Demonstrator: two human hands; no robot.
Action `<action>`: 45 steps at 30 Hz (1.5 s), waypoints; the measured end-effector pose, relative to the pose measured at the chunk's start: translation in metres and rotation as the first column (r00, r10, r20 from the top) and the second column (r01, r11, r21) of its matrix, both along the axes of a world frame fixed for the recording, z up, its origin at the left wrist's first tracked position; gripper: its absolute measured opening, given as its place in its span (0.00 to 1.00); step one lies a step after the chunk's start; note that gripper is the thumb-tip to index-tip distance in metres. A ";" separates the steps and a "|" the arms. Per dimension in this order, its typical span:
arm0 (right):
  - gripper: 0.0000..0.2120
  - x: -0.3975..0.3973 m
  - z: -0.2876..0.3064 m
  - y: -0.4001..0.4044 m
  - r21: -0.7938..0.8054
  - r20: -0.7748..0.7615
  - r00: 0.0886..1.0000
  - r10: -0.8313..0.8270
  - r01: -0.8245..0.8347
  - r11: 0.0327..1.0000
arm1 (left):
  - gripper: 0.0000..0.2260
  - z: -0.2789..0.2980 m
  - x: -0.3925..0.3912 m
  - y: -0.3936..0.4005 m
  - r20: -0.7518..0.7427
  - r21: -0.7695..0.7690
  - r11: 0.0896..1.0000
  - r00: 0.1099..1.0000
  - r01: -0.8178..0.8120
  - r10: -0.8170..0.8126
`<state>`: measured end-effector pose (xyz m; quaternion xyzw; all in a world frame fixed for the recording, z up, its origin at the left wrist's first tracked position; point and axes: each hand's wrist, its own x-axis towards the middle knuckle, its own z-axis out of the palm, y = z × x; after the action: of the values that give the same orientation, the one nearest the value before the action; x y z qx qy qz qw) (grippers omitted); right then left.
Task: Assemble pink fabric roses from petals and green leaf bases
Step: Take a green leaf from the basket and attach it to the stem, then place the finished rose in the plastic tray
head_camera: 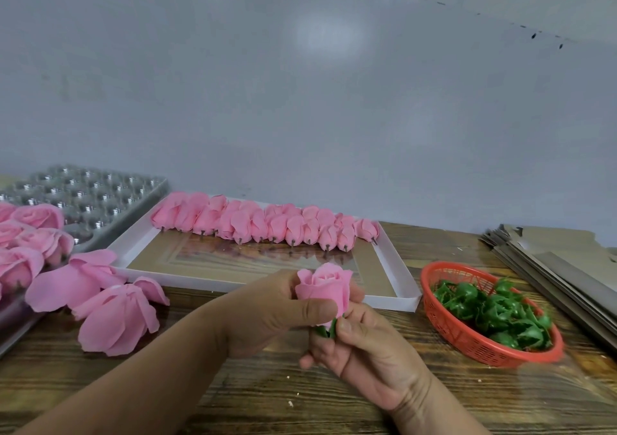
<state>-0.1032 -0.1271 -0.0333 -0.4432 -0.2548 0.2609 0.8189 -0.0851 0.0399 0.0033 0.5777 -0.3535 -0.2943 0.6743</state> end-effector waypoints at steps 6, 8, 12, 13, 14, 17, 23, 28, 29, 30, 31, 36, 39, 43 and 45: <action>0.15 0.000 0.000 0.000 -0.014 -0.021 0.999 0.027 -0.027 1.000 | 0.27 0.000 0.000 -0.001 0.026 -0.012 1.000 0.999 -0.027 0.027; 0.15 0.001 -0.001 0.000 -0.044 -0.019 1.000 -0.022 0.021 0.999 | 0.27 -0.002 0.001 -0.001 0.060 0.044 0.988 0.988 -0.145 0.142; 0.23 0.003 -0.001 -0.001 -0.048 -0.069 0.992 -0.108 0.105 0.993 | 0.15 0.009 -0.002 0.002 0.308 0.161 0.939 0.920 -0.303 0.244; 0.24 0.003 -0.001 0.000 -0.049 -0.070 0.990 -0.120 0.117 0.992 | 0.14 0.012 -0.002 0.002 0.384 0.183 0.915 0.883 -0.360 0.271; 0.25 0.003 -0.001 0.001 -0.066 -0.068 0.988 -0.140 0.136 0.989 | 0.15 0.015 -0.001 0.003 0.438 0.192 0.887 0.845 -0.421 0.306; 0.30 0.003 -0.002 0.003 -0.190 -0.035 0.971 -0.235 0.225 0.956 | 0.15 0.022 -0.003 0.012 0.512 0.246 0.836 0.798 -0.490 0.317; 0.35 0.001 -0.001 0.003 -0.289 -0.019 0.963 -0.268 0.252 0.924 | 0.04 0.048 -0.009 0.064 0.545 0.279 0.675 0.691 -0.683 0.475; 0.30 -0.001 0.001 0.005 -0.309 -0.004 0.965 -0.264 0.250 0.918 | 0.13 0.063 -0.003 0.133 0.518 0.239 0.491 0.538 -0.838 0.665; 0.28 -0.001 0.000 0.005 -0.314 0.000 0.964 -0.266 0.252 0.915 | 0.13 0.064 -0.002 0.146 0.515 0.228 0.459 0.506 -0.859 0.692; 0.27 -0.002 0.000 0.005 -0.317 0.001 0.963 -0.270 0.256 0.913 | 0.12 0.065 -0.002 0.159 0.523 0.224 0.427 0.478 -0.876 0.706; 0.27 -0.002 0.000 0.005 -0.319 0.001 0.962 -0.274 0.261 0.911 | 0.10 0.065 -0.001 0.171 0.535 0.220 0.396 0.450 -0.892 0.715; 0.12 -0.003 -0.001 0.005 -0.337 0.011 0.956 -0.293 0.279 0.899 | 0.10 0.072 0.000 0.222 0.638 0.230 0.225 0.322 -0.947 0.700; 0.13 -0.001 -0.003 0.004 -0.338 0.011 0.955 -0.298 0.284 0.897 | 0.09 0.074 0.003 0.244 0.658 0.212 0.161 0.262 -0.964 0.706; 0.14 -0.001 -0.003 0.005 -0.338 0.022 0.953 -0.303 0.293 0.894 | 0.09 0.073 0.006 0.270 0.684 0.226 0.094 0.227 -0.970 0.694; 0.13 0.000 -0.003 0.005 -0.341 0.028 0.953 -0.302 0.294 0.893 | 0.08 0.072 0.010 0.280 0.704 0.230 0.065 0.211 -0.971 0.678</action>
<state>-0.1036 -0.1223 -0.0366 -0.6085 -0.1243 0.1782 0.7632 -0.0748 0.3194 0.0753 0.9069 0.0527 0.1940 0.3704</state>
